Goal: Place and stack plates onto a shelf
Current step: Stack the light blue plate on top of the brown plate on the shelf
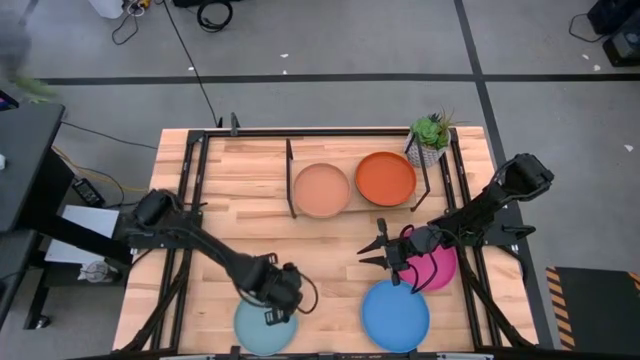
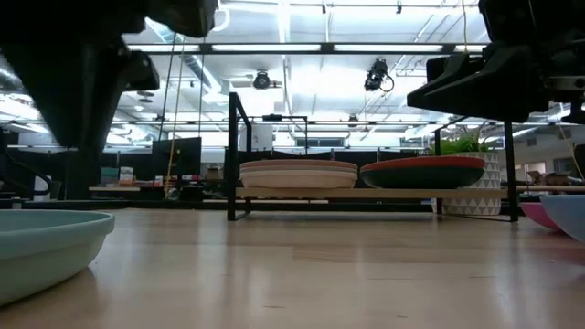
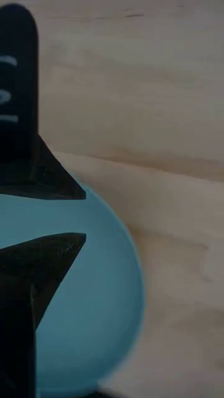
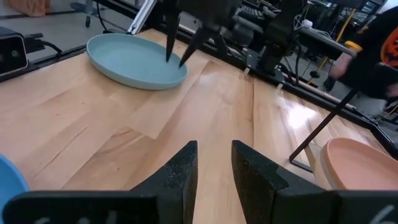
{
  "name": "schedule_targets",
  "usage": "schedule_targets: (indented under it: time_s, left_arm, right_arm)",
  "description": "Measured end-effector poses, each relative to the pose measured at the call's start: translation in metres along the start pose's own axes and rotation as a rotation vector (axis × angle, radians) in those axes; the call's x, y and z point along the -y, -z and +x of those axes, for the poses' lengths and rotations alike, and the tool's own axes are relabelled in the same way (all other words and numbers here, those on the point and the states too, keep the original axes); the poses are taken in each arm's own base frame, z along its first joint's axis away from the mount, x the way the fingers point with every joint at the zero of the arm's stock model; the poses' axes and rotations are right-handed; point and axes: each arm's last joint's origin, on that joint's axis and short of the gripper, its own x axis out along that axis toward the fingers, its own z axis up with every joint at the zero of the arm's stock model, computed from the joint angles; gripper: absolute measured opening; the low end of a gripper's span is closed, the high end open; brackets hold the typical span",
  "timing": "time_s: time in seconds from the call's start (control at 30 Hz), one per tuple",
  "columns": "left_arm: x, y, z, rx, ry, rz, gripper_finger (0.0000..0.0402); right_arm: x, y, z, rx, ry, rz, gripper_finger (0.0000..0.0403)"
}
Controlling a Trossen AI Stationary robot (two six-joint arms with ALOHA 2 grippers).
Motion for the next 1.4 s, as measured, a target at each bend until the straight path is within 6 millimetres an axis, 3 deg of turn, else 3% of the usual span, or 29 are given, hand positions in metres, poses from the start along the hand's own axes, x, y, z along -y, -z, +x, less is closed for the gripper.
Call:
schedule_targets:
  time_s: [0.2, 0.47, 1.07, 1.4]
  left_arm:
    - [0.004, 0.011, 0.026, -0.071, -0.099, 0.007, 0.0107]
    - [0.003, 0.01, 0.042, -0.106, -0.126, 0.053, 0.0127]
    - [-0.005, -0.002, 0.038, -0.204, -0.008, -0.007, 0.0116]
    - [0.0, -0.01, 0.027, -0.161, -0.013, 0.043, 0.0116]
  right_arm:
    - [0.0, -0.001, 0.0, 0.008, 0.001, 0.002, 0.0104]
    - [0.0, -0.001, 0.0, 0.009, 0.0, 0.002, 0.0104]
    - [0.0, -0.001, 0.0, 0.009, 0.001, 0.002, 0.0104]
    - [0.0, -0.001, 0.0, 0.009, 0.0, 0.002, 0.0105]
